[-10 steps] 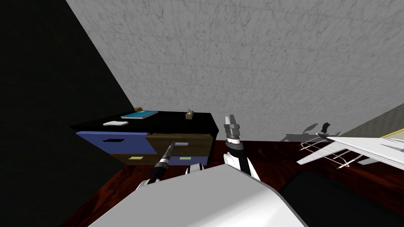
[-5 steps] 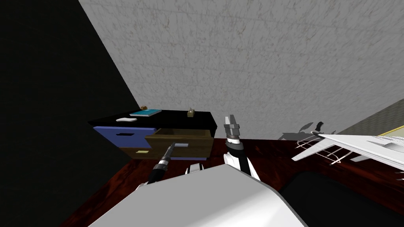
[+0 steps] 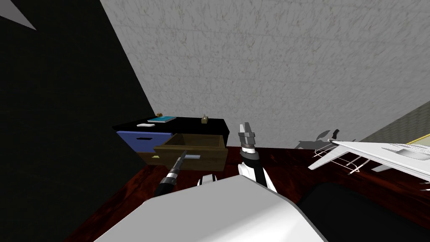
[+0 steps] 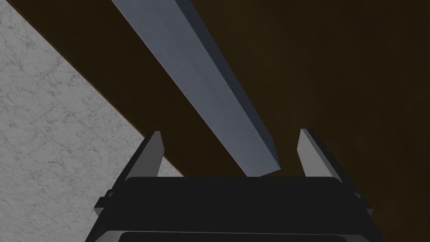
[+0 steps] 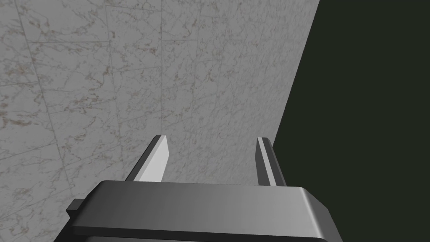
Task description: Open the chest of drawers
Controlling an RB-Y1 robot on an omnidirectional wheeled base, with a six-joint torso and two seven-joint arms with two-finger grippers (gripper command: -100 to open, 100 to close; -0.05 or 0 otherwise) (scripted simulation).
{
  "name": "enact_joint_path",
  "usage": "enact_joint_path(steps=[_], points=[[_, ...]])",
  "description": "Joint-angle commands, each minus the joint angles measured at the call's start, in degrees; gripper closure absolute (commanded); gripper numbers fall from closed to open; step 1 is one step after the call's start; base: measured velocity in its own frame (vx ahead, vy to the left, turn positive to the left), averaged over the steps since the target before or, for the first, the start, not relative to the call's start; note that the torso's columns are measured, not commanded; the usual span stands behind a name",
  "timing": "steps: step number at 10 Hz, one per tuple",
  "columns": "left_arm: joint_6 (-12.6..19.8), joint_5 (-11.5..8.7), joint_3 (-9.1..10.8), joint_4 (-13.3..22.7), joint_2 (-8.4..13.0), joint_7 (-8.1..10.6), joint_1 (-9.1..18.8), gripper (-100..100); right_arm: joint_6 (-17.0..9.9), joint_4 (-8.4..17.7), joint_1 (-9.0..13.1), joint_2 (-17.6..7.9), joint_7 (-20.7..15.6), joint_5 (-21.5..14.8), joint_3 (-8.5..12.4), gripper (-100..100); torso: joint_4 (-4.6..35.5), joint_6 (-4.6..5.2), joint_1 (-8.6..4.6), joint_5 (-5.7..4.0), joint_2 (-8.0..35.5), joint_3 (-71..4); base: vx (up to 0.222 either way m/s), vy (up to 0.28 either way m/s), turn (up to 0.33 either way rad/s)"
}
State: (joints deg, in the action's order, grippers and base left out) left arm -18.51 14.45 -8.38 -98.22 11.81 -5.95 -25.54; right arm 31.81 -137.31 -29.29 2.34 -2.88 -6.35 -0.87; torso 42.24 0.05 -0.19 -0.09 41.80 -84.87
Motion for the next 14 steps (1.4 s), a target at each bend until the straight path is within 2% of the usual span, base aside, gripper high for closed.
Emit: enact_joint_path(steps=[1,6,8,10,11,14], points=[[2.3,0.0,-0.37,-4.3,0.8,0.72,-1.7,-100,0.0,0.0,0.0,0.0,0.0,0.0,0.0,0,-0.1,-0.01,0.09,0.04,0.0,0.0,0.059,-0.001,-0.011],[6.9,0.1,-1.06,-12.4,2.7,2.24,-5.5,-100,0.0,0.0,0.0,0.0,0.0,0.0,0.0,0,0.3,-0.06,0.13,-0.02,0.7,0.4,0.024,-0.001,-0.014],[7.8,0.1,-1.2,-14.5,3.1,2.55,-6.3,-100,0.0,0.0,0.0,0.0,0.0,0.0,0.0,0,0.5,-0.2,-0.06,-0.21,0.8,0.3,0.01,0.002,-0.009],[8.4,0.3,-1.63,-13.6,3.3,2.24,-6.6,-100,0.0,0.0,0.0,0.0,0.0,0.0,0.0,0,0.6,-0.28,-0.17,-0.34,1.1,0.4,0.01,0.0,-0.01],[8.5,0.3,-1.7,-13.5,3.3,2.29,-6.7,0,0.0,0.0,0.0,0.0,0.0,0.0,0.0,0,0.5,-0.21,-0.18,-0.28,1.0,0.4,0.006,0.003,-0.008],[8.5,0.3,-1.83,-13.0,3.4,2.39,-6.9,0,0.0,0.0,0.0,0.0,0.0,0.0,0.0,0,0.2,-0.09,-0.14,-0.15,0.6,0.2,0.0,0.0,0.0]])
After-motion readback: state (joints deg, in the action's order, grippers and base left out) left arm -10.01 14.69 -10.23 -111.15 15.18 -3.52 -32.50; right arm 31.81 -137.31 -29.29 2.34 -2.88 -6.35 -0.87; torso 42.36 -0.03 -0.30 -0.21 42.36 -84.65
